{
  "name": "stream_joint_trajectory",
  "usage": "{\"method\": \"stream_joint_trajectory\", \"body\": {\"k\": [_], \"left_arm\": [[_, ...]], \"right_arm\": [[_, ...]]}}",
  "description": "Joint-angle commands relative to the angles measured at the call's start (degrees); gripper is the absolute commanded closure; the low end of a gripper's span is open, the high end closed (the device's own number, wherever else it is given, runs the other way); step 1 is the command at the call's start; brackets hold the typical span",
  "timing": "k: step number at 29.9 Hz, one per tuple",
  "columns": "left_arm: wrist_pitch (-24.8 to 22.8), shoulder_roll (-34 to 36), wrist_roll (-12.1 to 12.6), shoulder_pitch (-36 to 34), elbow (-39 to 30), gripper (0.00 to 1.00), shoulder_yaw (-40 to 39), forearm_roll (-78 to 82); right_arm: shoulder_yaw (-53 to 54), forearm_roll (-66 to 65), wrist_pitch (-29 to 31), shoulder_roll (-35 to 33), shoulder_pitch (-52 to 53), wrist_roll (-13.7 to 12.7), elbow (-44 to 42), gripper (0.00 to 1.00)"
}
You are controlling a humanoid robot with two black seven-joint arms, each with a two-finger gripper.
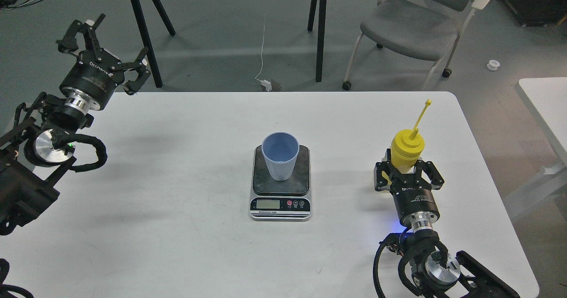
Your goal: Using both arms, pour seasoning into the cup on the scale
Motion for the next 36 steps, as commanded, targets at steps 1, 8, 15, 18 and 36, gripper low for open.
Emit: {"method": "stream_joint_trajectory", "body": {"k": [1,8,15,18,36], "left_arm": [[0.0,0.1,-0.1,0.0,-0.1,0.01,0.0,0.0],[0.0,0.8,-0.1,0.2,-0.4,0.01,0.0,0.0],[0.0,0.8,0.0,0.3,-1.3,0.01,0.0,0.0],[0.0,0.7,0.0,0.3,-1.3,0.01,0.0,0.0],[0.0,2.5,0.0,0.8,-0.9,0.01,-0.9,-0.8]], "right_arm": [[-0.6,0.1,0.0,0.0,-0.7,0.1,0.2,0.31],[-0.6,0.1,0.0,0.0,-1.5,0.1,0.4,0.09],[-0.6,-0.1,0.0,-1.1,-5.7,0.1,6.1,0.01],[-0.8,-0.4,0.0,-1.9,-8.0,0.2,8.5,0.01],[4.2,-4.5,0.0,-37.3,-16.2,0.8,19.8,0.01]]}}
